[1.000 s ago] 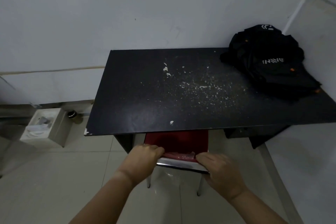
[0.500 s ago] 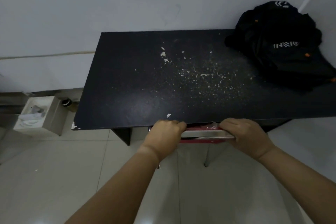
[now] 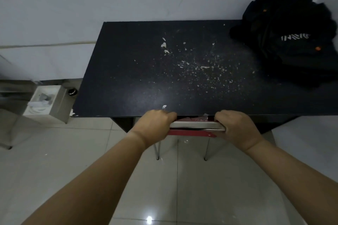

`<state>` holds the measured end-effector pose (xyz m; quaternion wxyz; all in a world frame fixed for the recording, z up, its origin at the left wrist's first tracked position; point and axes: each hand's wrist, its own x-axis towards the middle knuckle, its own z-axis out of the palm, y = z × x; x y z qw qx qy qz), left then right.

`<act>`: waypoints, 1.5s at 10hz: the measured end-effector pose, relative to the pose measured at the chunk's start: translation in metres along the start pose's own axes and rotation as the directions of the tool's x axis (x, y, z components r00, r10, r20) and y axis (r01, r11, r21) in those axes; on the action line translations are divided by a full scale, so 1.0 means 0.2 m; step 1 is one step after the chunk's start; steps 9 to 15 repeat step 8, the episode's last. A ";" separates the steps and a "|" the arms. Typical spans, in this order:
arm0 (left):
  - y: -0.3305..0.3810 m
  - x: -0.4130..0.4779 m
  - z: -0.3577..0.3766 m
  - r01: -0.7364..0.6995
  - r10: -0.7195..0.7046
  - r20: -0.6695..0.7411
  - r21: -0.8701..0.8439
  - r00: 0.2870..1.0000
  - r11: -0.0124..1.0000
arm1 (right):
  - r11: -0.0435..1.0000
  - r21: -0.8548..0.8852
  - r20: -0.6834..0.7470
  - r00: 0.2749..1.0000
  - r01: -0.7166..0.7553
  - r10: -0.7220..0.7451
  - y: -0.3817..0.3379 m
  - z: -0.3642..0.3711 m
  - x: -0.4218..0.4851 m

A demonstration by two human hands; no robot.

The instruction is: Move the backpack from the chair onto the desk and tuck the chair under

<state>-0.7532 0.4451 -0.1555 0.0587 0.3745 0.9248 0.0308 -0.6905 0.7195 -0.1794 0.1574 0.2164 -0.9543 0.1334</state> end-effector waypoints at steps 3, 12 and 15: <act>0.20 -0.08 -0.13 0.265 -0.278 0.035 0.209 0.960 0.941 | 0.941 -0.219 0.265 0.912 -0.259 0.313 -0.17 -0.16 0.01; 0.46 -0.67 -0.69 0.327 -0.324 0.090 -0.024 0.942 0.945 | 0.819 -0.242 0.553 0.620 -0.519 0.557 -0.69 -0.86 -0.10; 0.46 -0.67 -0.69 0.327 -0.324 0.090 -0.024 0.942 0.945 | 0.819 -0.242 0.553 0.620 -0.519 0.557 -0.69 -0.86 -0.10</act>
